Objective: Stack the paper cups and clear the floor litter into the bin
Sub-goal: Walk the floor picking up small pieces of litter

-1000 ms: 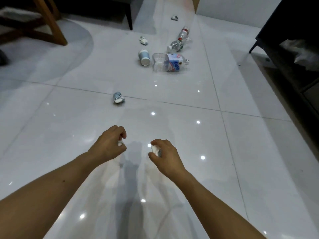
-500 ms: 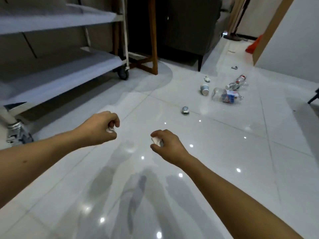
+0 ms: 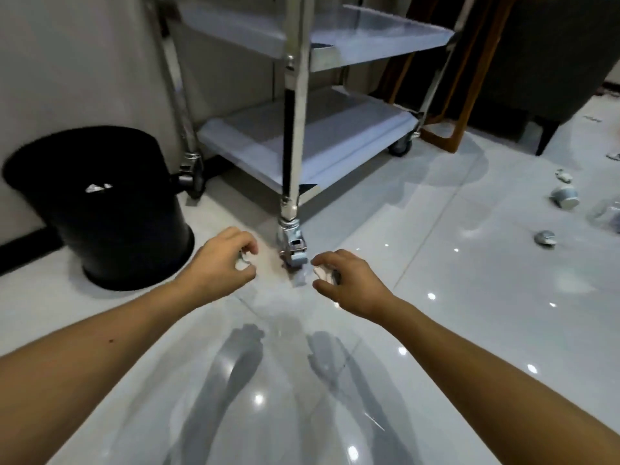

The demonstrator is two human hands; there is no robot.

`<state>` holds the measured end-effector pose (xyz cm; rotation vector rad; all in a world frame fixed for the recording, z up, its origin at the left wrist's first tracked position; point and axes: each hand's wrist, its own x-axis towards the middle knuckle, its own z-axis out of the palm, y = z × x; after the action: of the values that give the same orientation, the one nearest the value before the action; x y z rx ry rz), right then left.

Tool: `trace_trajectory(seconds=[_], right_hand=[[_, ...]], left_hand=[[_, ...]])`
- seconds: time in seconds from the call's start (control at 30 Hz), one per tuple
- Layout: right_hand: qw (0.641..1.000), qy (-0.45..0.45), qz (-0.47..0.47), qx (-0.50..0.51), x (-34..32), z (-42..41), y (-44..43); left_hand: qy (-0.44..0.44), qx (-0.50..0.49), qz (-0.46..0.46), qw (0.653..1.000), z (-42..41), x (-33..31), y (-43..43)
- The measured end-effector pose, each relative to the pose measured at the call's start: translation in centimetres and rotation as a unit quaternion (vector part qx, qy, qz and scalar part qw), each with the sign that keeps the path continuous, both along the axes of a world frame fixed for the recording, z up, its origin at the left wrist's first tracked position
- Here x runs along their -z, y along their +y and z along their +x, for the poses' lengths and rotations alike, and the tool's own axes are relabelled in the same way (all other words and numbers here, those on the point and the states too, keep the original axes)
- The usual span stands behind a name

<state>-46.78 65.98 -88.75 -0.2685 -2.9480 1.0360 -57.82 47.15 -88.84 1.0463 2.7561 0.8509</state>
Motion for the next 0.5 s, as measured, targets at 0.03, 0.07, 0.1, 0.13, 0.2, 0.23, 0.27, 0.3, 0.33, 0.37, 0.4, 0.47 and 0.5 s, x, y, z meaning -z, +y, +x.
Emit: trace_trajectory(seconds=[0.03, 0.07, 0.1, 0.13, 0.2, 0.23, 0.27, 0.3, 0.33, 0.37, 0.4, 0.47, 0.5], right_hand=[[1.000, 0.009, 0.009, -0.012, -0.6, -2.3, -2.4], [0.999, 0.020, 0.015, -0.023, -1.3, -4.4, -4.7], [0.999, 0.033, 0.022, -0.031, -2.1, -6.1, -6.4], [0.998, 0.047, 0.026, -0.042, -2.9, -8.1, -8.2], [0.995, 0.067, 0.022, -0.066, -4.3, -11.5, -11.2], [0.994, 0.076, 0.019, -0.079, -4.9, -12.8, -12.4], [0.992, 0.085, 0.014, -0.088, -5.4, -13.9, -13.3], [0.991, 0.093, 0.008, -0.100, -5.8, -15.0, -14.2], [0.989, 0.096, 0.004, -0.112, -6.1, -15.9, -15.0], [0.988, 0.098, -0.001, -0.119, -6.4, -16.7, -15.7], [0.987, 0.103, -0.005, -0.124, -6.8, -17.6, -16.3], [0.985, 0.113, -0.014, -0.129, -7.3, -19.2, -17.3], [0.985, 0.116, -0.020, -0.128, -7.5, -20.0, -17.8]], left_hand=[[0.012, -0.031, 0.018, 0.999, -1.4, -0.4, -2.5], [0.028, -0.050, 0.037, 0.998, -2.8, -1.0, -4.8], [0.048, -0.058, 0.052, 0.996, -3.9, -1.7, -6.3], [0.067, -0.067, 0.061, 0.994, -5.2, -2.5, -8.2], [0.099, -0.080, 0.072, 0.989, -7.5, -4.0, -11.5], [0.109, -0.087, 0.074, 0.987, -8.3, -4.6, -12.8], [0.111, -0.097, 0.076, 0.986, -8.9, -5.0, -13.8], [0.111, -0.117, 0.081, 0.984, -9.5, -5.3, -14.8], [0.107, -0.142, 0.089, 0.980, -10.1, -5.5, -15.5], [0.101, -0.165, 0.098, 0.976, -10.7, -5.7, -16.0], [0.095, -0.182, 0.105, 0.973, -11.4, -5.9, -16.3], [0.091, -0.192, 0.104, 0.972, -12.8, -6.4, -16.4], [0.092, -0.191, 0.099, 0.972, -13.5, -6.7, -16.5]])
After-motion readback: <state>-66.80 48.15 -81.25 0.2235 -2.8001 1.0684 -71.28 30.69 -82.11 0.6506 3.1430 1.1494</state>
